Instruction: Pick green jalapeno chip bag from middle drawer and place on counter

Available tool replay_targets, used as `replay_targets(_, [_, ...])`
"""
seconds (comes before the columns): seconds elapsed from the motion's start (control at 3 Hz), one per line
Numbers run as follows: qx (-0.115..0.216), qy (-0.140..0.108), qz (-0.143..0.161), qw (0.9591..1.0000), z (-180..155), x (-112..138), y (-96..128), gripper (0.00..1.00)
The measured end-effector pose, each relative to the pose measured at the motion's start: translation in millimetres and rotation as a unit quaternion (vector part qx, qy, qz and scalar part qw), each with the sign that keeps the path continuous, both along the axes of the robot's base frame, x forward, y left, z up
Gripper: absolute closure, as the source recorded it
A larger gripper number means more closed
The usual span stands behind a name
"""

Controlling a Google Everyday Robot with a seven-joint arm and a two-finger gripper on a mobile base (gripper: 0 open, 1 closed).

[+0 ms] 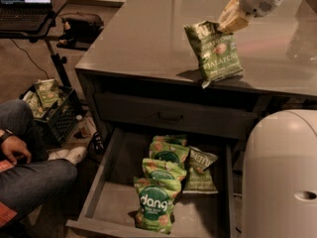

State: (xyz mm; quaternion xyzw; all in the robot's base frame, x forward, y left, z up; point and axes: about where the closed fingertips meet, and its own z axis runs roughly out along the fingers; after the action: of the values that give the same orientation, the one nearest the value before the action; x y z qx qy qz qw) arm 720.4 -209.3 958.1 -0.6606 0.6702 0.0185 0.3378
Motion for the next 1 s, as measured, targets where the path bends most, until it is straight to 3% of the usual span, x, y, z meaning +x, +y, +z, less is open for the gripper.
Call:
replay_targets(0.33, [0.000, 0.001, 0.001, 1.0000, -1.6, 1.4, 1.5, 0.83])
replay_targets(1.0, [0.000, 0.001, 0.001, 1.0000, -1.6, 1.4, 1.5, 0.37])
